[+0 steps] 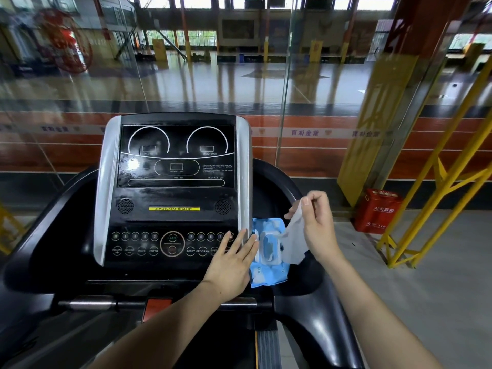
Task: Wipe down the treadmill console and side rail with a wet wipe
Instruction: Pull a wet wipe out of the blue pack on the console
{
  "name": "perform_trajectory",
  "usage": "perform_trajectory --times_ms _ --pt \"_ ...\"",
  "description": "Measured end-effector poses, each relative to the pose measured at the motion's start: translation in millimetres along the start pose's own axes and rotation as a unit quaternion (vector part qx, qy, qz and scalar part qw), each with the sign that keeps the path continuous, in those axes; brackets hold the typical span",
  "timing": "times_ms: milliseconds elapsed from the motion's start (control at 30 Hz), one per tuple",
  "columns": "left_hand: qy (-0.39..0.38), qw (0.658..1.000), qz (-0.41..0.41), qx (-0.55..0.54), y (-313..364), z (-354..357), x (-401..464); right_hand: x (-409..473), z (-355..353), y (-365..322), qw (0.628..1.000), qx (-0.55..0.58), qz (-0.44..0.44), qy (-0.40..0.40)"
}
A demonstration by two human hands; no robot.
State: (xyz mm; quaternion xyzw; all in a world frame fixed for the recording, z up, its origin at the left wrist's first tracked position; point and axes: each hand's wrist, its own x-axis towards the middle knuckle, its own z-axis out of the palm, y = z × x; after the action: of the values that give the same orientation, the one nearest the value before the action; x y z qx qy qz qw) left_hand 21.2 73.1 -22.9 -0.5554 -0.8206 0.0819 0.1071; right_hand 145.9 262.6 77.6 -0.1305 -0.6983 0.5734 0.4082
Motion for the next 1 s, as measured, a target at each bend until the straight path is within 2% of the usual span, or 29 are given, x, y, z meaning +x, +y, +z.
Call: perform_trajectory --times_ms 100,167,233,300,367,533,700,1000 --pt "-0.004 1.000 0.000 0.003 0 0 -1 2 -2 7 0.997 -0.059 0.023 -0.046" --pt "-0.003 1.000 -0.001 0.002 0 0 -1 -2 -2 24 0.980 -0.155 0.051 -0.117" --pt "-0.003 1.000 -0.002 0.002 0 1 0 -9 -3 44 0.921 -0.324 0.088 -0.198" --pt "-0.008 1.000 -0.002 0.006 1 2 0 -18 -3 61 0.831 -0.481 0.096 -0.263" --pt "-0.012 1.000 -0.002 0.010 1 3 0 -25 1 75 0.794 -0.527 0.089 -0.291" --pt "-0.006 1.000 -0.003 0.007 3 2 0 -23 17 92 0.769 -0.572 0.074 -0.277" --pt "0.003 1.000 -0.004 0.004 3 3 0 -13 20 101 0.799 -0.566 0.065 -0.190" --pt "0.016 1.000 0.000 0.007 5 2 3 7 28 112 0.810 -0.563 0.100 -0.134"
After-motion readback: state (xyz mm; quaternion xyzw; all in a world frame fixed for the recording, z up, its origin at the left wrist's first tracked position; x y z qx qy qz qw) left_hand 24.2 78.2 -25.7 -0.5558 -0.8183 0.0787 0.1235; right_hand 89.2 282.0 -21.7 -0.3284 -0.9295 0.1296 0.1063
